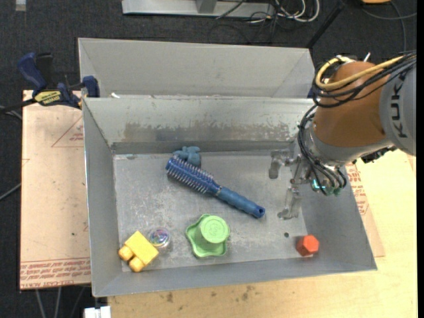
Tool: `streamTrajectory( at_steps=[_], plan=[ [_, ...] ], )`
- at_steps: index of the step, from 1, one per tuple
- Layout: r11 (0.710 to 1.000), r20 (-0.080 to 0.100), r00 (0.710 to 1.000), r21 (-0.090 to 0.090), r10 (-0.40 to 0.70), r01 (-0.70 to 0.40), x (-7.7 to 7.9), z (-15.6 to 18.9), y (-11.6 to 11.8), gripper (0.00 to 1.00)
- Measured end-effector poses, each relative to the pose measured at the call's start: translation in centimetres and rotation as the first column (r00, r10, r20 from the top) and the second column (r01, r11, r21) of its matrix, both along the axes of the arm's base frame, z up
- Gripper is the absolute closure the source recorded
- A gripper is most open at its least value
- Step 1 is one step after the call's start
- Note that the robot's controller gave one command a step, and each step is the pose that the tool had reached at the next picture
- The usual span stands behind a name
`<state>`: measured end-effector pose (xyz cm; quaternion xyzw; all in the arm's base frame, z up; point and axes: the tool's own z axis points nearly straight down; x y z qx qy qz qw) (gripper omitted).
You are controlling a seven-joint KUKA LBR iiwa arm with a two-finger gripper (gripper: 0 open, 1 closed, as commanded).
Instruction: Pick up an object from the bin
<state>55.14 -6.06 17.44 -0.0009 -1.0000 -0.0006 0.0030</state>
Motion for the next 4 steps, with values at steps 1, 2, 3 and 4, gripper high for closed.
streamTrajectory(
  at_steps=[1, 2, 3, 4],
  plan=[
    [0.991, 0.0, 0.991, 0.002, -0.132, 0.132, 1.1, -10.9, 7.1, 0.0],
    [0.961, 0.01, 0.961, 0.002, -0.275, 0.275, 1.9, -7.4, 9.8, 0.0],
    [0.84, 0.007, 0.84, 0.001, -0.543, 0.543, 3.5, -6.0, 10.4, 0.0],
    [0.768, 0.003, 0.768, -0.002, -0.641, 0.641, 4.2, -10.6, 10.8, 0.0]
  ],
)
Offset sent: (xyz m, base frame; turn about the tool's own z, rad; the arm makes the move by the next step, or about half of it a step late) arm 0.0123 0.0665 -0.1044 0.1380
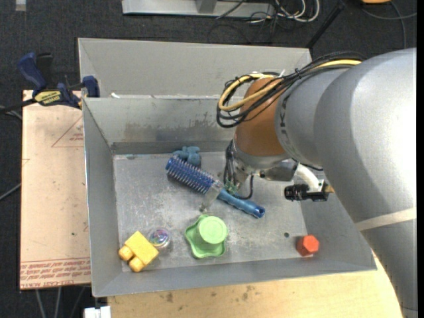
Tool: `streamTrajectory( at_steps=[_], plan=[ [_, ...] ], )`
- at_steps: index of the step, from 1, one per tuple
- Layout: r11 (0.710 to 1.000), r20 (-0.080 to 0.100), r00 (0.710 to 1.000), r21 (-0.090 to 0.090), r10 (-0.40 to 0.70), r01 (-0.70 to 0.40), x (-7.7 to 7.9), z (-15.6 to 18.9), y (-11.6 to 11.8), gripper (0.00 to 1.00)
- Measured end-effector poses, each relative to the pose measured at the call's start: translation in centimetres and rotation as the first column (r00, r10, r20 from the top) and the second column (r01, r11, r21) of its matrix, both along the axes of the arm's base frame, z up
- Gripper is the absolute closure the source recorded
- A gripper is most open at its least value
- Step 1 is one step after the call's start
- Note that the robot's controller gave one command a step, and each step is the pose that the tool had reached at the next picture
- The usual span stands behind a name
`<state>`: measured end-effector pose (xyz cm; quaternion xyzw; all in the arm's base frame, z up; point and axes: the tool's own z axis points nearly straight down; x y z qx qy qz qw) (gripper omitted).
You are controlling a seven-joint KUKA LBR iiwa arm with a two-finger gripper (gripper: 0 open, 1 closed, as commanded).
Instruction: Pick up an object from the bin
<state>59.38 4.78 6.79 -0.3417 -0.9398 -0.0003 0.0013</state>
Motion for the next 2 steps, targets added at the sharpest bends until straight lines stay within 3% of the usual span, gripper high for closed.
streamTrajectory(
  at_steps=[1, 2],
  plan=[
    [1.0, 0.001, 1.0, 0.0, 0.003, -0.003, 0.05, 0.02, 0.06, 0.0],
    [1.0, 0.002, 1.0, 0.0, 0.003, -0.003, 0.08, 0.1, 0.07, 1.0]
  ],
)
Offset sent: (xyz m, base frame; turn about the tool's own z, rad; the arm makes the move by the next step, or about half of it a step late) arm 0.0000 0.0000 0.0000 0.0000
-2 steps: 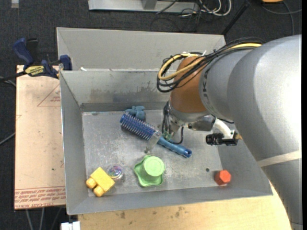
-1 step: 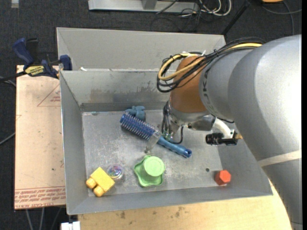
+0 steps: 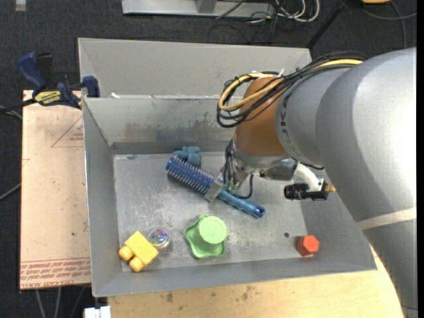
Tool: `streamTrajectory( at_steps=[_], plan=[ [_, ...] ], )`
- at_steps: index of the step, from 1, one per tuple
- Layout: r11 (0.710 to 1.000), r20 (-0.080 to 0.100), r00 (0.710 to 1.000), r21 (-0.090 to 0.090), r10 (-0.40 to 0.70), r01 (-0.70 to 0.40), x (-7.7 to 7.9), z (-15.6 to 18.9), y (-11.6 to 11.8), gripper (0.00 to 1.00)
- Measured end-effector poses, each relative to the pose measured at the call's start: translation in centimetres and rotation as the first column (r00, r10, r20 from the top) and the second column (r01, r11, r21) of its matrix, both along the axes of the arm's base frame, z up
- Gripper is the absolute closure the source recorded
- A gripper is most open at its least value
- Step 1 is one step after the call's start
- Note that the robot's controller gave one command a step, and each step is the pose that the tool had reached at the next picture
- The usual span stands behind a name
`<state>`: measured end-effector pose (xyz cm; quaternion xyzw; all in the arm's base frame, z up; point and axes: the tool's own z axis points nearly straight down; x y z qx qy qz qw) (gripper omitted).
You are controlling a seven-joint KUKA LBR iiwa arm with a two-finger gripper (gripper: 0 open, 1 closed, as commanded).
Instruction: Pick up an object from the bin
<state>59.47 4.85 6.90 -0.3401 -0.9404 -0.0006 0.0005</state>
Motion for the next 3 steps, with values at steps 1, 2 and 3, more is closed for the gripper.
streamTrajectory(
  at_steps=[1, 2, 3],
  plan=[
    [1.0, 0.005, 1.0, -0.001, 0.003, -0.003, 0.1, 5.4, 0.0, 1.0],
    [1.0, 0.003, 1.0, -0.001, 0.006, -0.006, 0.1, 8.8, 0.1, 1.0],
    [1.0, 0.003, 1.0, -0.001, 0.009, -0.008, 0.2, 11.6, 0.1, 1.0]
  ],
)
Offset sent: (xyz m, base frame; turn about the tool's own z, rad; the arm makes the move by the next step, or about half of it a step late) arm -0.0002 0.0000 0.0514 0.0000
